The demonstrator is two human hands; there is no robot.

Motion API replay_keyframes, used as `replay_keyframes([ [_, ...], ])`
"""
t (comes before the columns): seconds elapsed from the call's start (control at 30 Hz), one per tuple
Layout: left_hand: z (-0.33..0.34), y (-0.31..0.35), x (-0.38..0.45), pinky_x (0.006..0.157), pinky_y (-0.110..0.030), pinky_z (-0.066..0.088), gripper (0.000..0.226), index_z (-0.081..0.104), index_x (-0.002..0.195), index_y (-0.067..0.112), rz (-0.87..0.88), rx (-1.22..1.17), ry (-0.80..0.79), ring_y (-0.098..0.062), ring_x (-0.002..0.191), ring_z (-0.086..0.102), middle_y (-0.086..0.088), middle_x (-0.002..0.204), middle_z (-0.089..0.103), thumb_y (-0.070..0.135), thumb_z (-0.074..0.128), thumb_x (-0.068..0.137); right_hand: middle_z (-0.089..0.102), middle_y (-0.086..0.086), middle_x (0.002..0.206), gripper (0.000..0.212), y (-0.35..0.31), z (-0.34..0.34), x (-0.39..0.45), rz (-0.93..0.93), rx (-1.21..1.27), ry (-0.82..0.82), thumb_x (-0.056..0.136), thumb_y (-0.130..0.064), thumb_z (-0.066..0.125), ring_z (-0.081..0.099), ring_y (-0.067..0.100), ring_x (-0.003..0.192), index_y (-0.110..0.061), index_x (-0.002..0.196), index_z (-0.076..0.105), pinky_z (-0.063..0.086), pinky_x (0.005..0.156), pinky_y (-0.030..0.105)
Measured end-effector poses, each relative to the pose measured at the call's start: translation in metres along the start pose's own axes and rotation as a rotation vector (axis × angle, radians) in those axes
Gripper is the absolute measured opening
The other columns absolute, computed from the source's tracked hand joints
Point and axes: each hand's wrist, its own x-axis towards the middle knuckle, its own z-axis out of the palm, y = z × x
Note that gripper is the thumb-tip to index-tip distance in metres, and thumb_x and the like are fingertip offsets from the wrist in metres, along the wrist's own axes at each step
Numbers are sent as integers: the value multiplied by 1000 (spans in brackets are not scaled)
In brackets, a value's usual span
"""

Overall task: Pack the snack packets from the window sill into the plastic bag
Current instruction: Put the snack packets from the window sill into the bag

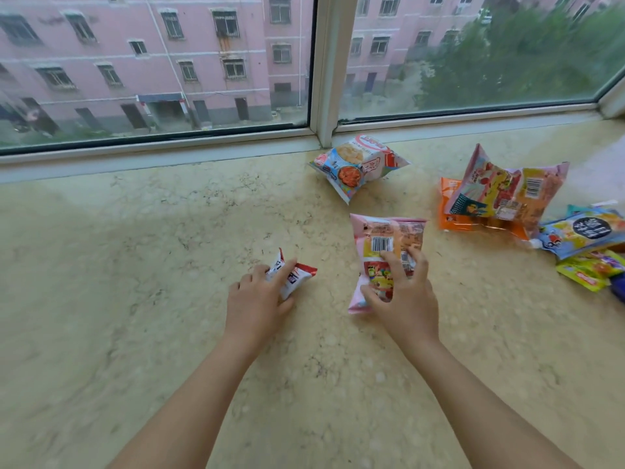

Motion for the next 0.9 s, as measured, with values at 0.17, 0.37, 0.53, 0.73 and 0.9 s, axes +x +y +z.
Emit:
replay_keyframes([
  [0.17,-2,6,-17,88,-35,36,62,23,146,48,-52,29,-53,-22,113,49,-2,131,46,45,53,92,33,4,138,55,-7,2,-4,-11,60,85,72,-30,73,55,35,101,-30,122,51,51,77,45],
  [0.37,-17,10,-56,81,-34,34,61,27,144,47,-90,-8,-32,-20,109,51,1,124,50,42,54,90,46,8,127,52,-10,-10,-43,-142,74,109,71,-28,73,59,32,90,-25,121,58,53,71,45],
  [0.53,-48,3,-103,69,-32,35,58,46,136,42,-99,-86,94,-23,89,58,-1,105,60,34,63,81,47,5,121,57,-11,-27,-82,-196,120,65,69,-23,76,60,28,87,-24,124,60,54,70,45],
  [0.73,-117,-1,-175,67,-33,38,60,47,137,41,-144,-45,172,-24,88,58,-1,106,60,31,64,81,47,5,122,51,-42,-86,-137,-260,220,55,73,-37,67,60,27,90,-22,122,61,55,68,46],
  [0.9,-198,2,-260,67,-35,41,58,54,132,37,-220,-46,253,-27,84,61,-3,101,63,27,69,77,46,3,122,51,-80,-163,-198,-345,298,30,73,-35,70,60,26,93,-24,122,60,55,69,46],
])
